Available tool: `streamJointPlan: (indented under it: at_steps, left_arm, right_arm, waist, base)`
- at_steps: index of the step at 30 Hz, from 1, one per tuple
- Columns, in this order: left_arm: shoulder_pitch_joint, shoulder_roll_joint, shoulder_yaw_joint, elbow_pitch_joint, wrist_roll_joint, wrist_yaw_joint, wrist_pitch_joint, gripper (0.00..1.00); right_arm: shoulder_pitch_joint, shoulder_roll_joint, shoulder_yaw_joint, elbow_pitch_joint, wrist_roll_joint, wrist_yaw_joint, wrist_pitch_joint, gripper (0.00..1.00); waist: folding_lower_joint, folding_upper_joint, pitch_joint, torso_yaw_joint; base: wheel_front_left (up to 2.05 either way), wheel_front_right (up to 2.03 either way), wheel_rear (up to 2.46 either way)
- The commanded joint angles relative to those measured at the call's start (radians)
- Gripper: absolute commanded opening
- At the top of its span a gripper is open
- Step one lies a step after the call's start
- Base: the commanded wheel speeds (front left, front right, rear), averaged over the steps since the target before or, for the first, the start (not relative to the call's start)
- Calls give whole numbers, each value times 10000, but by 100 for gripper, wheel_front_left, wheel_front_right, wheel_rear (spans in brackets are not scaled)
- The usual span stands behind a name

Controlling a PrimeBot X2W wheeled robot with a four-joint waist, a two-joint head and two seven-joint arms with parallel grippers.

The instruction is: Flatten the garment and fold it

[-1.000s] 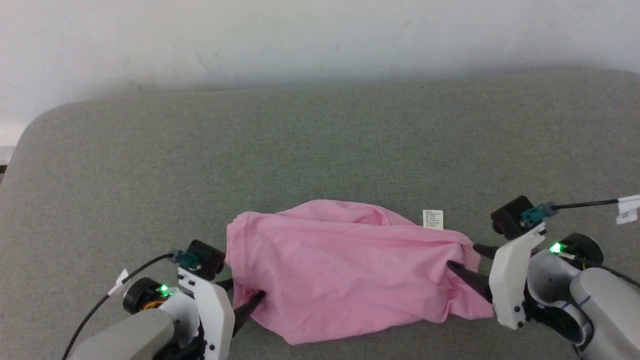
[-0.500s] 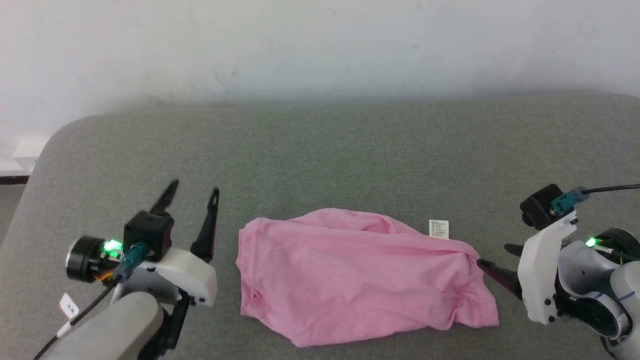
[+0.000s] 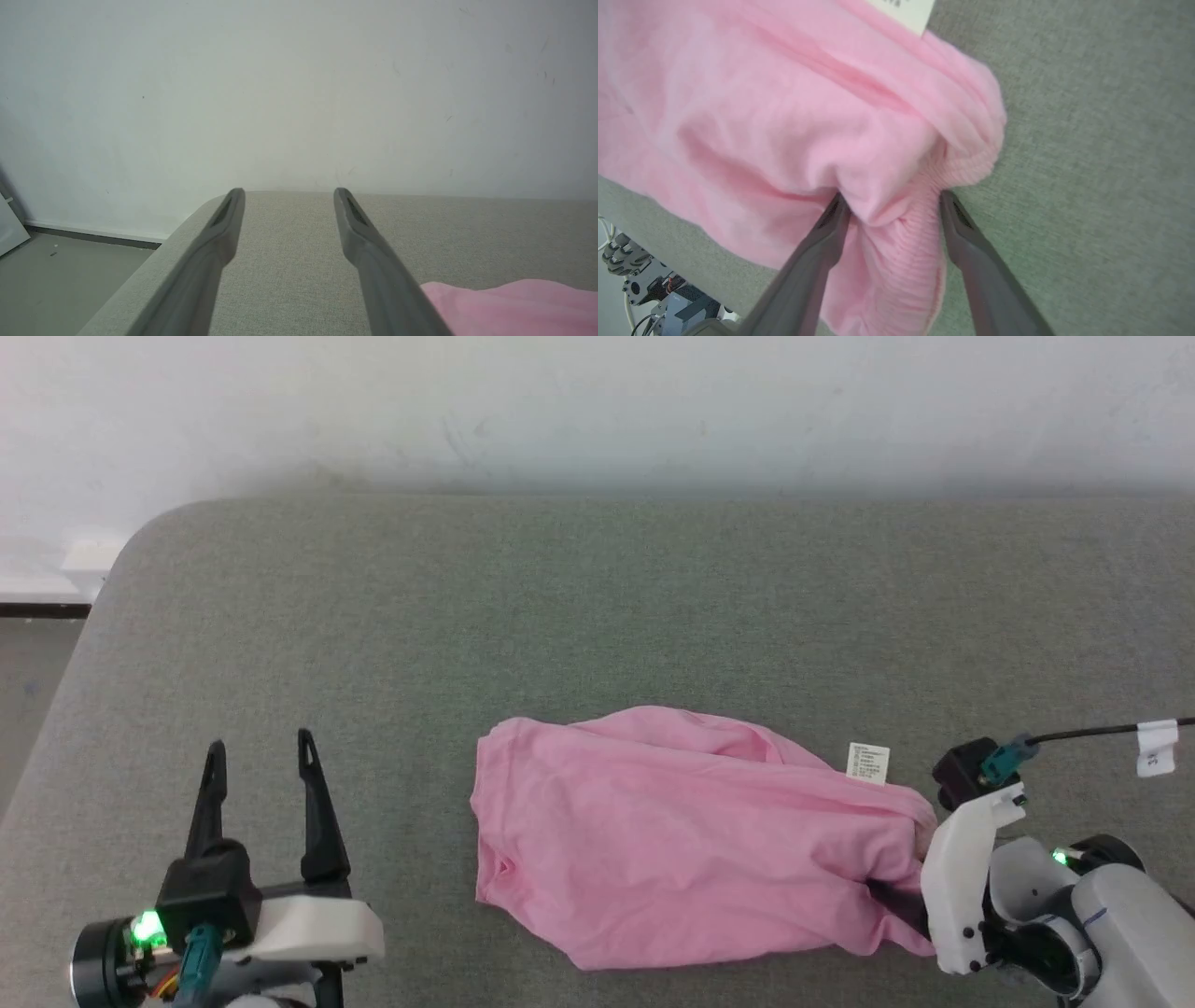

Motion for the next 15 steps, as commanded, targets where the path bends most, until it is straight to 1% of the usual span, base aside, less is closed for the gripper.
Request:
streamJointPlan:
  at_steps: [1, 6, 10, 11, 12, 13, 15]
  left_arm:
    - [303, -336, 389, 35, 275, -332, -46, 100]
    - [753, -1287, 1365, 161, 1111, -1462, -46, 100]
    - [872, -1791, 1931, 190, 1853, -2139, -46, 100]
    - [885, -1915, 2053, 186, 1988, -2267, -47, 100]
    - [889, -2013, 2152, 170, 2123, -2398, -47, 100]
    - [882, -2113, 2246, 142, 2241, -2533, -47, 100]
    - [906, -2270, 2414, 127, 2430, -2804, -47, 100]
  right_arm:
    - [174, 194, 81, 242, -171, -7, -107, 100]
    - [432, 609, 397, 847, -368, -7, -350, 100]
    - [470, 698, 645, 1098, -446, -7, -601, 100]
    - [453, 695, 714, 1143, -451, -7, -635, 52]
    - [426, 694, 762, 1181, -446, -7, -682, 7]
    - [392, 689, 807, 1220, -428, -7, -723, 0]
    - [281, 652, 869, 1243, -370, -7, -838, 0]
  waist:
    - [-1, 0, 59, 87]
    - [-1, 0, 104, 184]
    - [-1, 0, 118, 193]
    - [-1, 0, 116, 182]
    - [-1, 0, 115, 166]
    - [-1, 0, 111, 148]
    - [-1, 0, 100, 96]
  base:
    - [0, 0, 0]
    - [0, 0, 0]
    - [0, 0, 0]
    - [0, 0, 0]
    - [0, 0, 0]
    - [0, 0, 0]
    - [0, 0, 0]
